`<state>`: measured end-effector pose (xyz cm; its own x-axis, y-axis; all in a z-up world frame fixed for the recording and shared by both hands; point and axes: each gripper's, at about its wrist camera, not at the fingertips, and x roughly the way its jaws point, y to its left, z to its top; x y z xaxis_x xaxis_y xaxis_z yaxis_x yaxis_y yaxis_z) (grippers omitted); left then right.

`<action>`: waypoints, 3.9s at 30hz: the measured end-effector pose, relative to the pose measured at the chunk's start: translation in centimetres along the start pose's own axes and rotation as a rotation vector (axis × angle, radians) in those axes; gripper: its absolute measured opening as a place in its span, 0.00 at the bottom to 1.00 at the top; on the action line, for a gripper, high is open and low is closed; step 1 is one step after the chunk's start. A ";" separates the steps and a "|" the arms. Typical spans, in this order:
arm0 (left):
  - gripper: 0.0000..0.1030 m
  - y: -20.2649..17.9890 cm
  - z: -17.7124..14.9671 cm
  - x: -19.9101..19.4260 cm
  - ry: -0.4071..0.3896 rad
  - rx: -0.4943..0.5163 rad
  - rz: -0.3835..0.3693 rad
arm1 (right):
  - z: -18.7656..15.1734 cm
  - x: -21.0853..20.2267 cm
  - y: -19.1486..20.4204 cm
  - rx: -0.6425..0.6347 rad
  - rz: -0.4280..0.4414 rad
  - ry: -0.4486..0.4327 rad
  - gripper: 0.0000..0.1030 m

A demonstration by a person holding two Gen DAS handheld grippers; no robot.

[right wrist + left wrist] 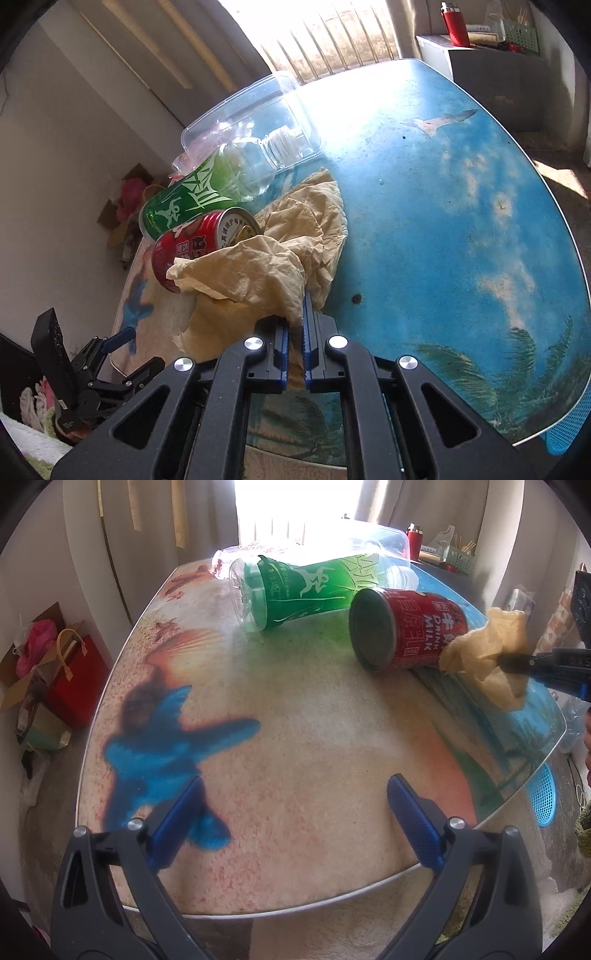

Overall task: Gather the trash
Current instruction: 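Close the right tool on the crumpled brown paper, then lift the brown paper off the table with the right tool, then close the left tool on the brown paper while the right tool holds it, then open the right tool, leaving the brown paper in the left tool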

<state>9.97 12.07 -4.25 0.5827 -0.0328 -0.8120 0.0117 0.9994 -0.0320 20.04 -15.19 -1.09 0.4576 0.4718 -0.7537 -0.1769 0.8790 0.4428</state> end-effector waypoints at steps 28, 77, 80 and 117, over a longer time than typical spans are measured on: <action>0.92 0.2 2.3 -2.1 -0.066 -0.078 -0.253 | -0.1 -11.8 0.1 0.101 0.246 -0.201 0.06; 0.54 -7.6 5.0 2.5 -0.045 0.397 -0.489 | 0.7 10.6 -3.7 0.385 0.445 0.351 0.06; 0.54 -8.4 5.0 3.1 -0.032 0.426 -0.441 | 0.7 10.8 -4.1 0.383 0.450 0.362 0.06; 0.17 -7.9 4.3 2.2 0.004 0.258 -0.268 | 0.9 -7.0 0.9 -0.006 0.067 -0.133 0.75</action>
<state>14.68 4.10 -3.27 0.5284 -0.2930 -0.7968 0.3678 0.9249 -0.0961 17.50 -17.77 5.02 0.5557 0.5163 -0.6517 -0.2157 0.8465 0.4867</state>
